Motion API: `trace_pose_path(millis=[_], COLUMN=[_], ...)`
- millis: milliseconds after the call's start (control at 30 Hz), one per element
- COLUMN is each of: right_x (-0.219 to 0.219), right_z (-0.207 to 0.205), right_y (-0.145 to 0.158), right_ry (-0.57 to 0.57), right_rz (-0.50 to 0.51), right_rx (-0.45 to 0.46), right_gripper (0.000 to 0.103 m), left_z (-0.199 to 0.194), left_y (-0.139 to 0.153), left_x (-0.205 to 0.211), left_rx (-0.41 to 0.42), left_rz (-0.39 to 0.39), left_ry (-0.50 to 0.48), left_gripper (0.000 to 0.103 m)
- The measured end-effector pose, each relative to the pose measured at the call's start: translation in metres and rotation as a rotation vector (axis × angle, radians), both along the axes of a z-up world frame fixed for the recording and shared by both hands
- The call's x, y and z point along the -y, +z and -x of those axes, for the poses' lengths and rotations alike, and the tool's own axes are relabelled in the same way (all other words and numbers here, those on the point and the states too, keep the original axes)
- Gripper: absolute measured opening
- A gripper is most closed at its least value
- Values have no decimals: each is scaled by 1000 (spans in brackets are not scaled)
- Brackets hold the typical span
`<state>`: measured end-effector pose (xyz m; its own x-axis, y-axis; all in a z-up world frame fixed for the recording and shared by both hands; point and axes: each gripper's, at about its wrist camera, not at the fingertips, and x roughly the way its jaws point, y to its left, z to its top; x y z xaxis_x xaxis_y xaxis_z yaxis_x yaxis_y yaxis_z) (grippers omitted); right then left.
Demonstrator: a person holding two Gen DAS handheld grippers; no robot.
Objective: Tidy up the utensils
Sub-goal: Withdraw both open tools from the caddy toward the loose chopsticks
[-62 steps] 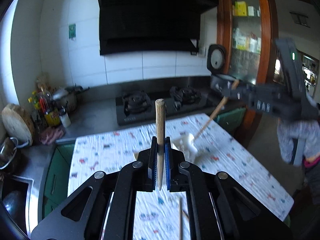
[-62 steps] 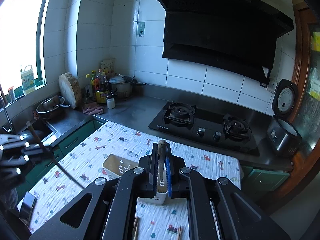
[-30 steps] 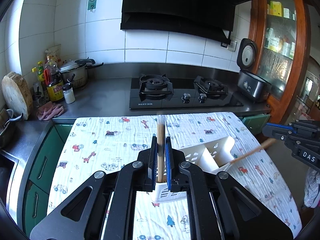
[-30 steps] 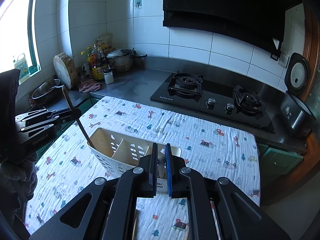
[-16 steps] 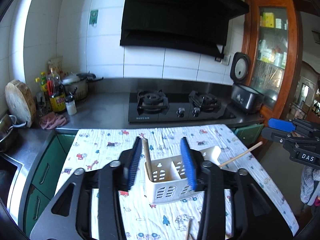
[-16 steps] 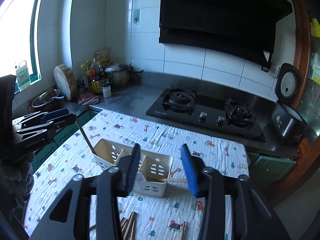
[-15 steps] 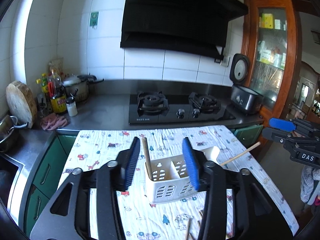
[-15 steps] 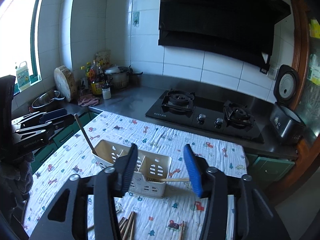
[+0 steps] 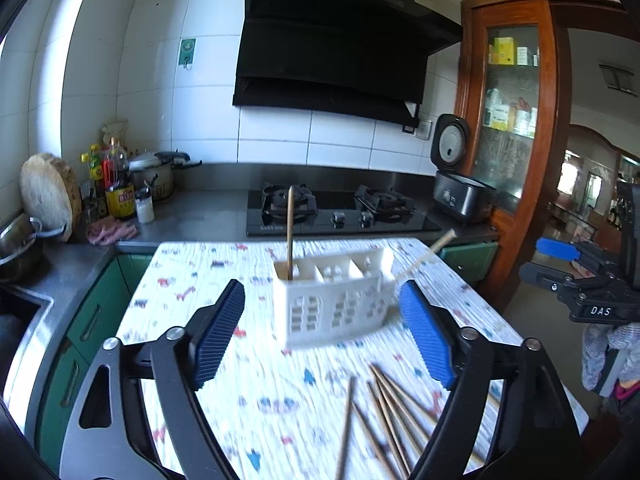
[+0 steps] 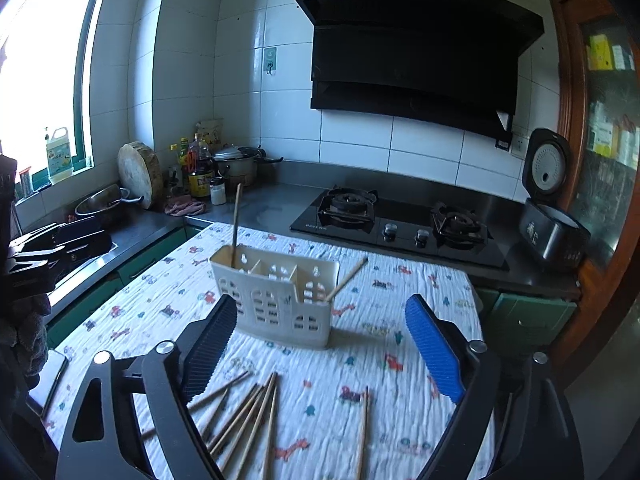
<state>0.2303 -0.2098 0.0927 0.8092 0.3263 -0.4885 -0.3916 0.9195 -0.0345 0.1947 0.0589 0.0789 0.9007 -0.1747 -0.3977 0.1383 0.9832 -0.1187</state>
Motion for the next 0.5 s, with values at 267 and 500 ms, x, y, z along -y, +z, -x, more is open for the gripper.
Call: trace_pose_path(millis=[267,500], right_x=[22,37], right_z=[44,73], right_y=[-60,-117], right_ry=[-56,-106], right_rz=[26,85], right_rx=[-51,-114], right_gripper=[89,89], left_z=[36,54], left_y=[-57,-99], left_x=[3,-3], left_rx=[-87,-169], left_rz=[-6,7], left_ry=[18,57], left_gripper=[84,84])
